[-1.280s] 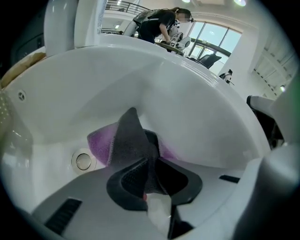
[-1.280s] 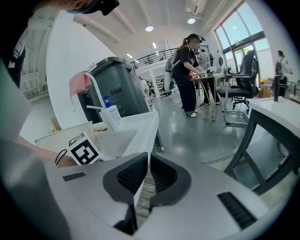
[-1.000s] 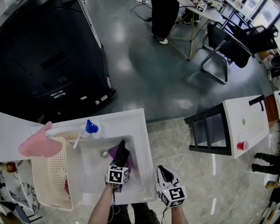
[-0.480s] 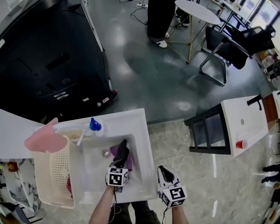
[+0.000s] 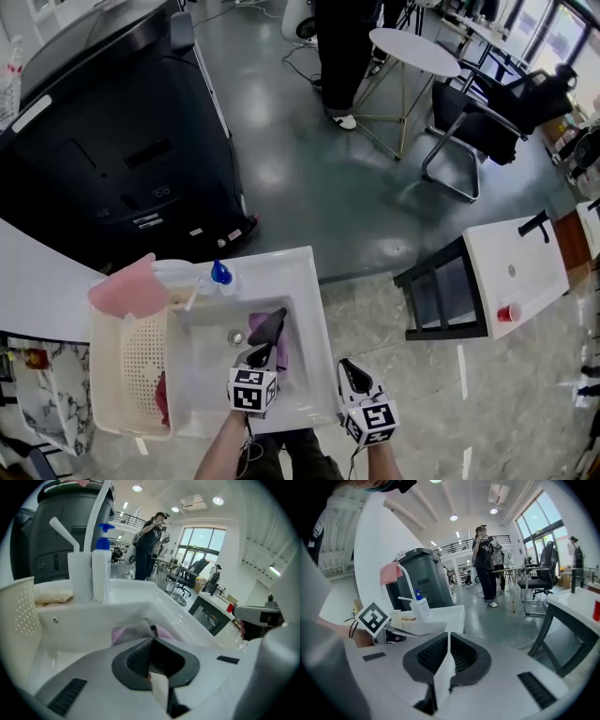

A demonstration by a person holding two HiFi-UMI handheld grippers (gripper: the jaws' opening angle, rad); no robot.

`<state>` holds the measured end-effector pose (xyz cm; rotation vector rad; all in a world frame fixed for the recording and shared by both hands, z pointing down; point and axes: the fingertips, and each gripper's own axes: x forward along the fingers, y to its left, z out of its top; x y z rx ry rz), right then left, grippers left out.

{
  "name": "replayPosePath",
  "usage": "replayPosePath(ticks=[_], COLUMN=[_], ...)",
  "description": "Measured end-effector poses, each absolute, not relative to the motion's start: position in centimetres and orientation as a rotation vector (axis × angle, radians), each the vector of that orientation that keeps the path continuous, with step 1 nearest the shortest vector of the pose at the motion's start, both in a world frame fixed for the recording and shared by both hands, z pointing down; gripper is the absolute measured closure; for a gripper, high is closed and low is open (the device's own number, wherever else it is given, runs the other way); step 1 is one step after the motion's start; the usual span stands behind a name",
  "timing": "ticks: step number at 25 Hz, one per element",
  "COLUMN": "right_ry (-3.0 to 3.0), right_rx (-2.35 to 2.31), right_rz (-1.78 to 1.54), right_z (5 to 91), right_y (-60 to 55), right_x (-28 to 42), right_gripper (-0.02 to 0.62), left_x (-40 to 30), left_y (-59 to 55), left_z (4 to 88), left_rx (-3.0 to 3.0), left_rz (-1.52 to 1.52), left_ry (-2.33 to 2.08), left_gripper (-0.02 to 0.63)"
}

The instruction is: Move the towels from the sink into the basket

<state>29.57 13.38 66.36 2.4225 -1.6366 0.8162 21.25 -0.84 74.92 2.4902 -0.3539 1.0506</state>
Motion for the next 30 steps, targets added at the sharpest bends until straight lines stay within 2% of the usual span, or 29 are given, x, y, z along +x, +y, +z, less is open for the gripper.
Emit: replayPosePath(ticks=[17, 30], right_ry=[-1.751, -1.96], right_rx=[2.455, 2.336], right_rz=[0.586, 0.51], right_z=[57.5, 54.3], right_y=[11.7, 6.1], right_x=[28.4, 24.7], right_gripper=[0.554, 0.554], left_x=[20.6, 16.1], left_y=[0.8, -2.1], left_z=[57.6, 52.2], left_rx=[2.744, 2.794], left_rz=[0.698, 0.569], left_ry=[-0.347, -0.529], left_gripper=[0.589, 0.589])
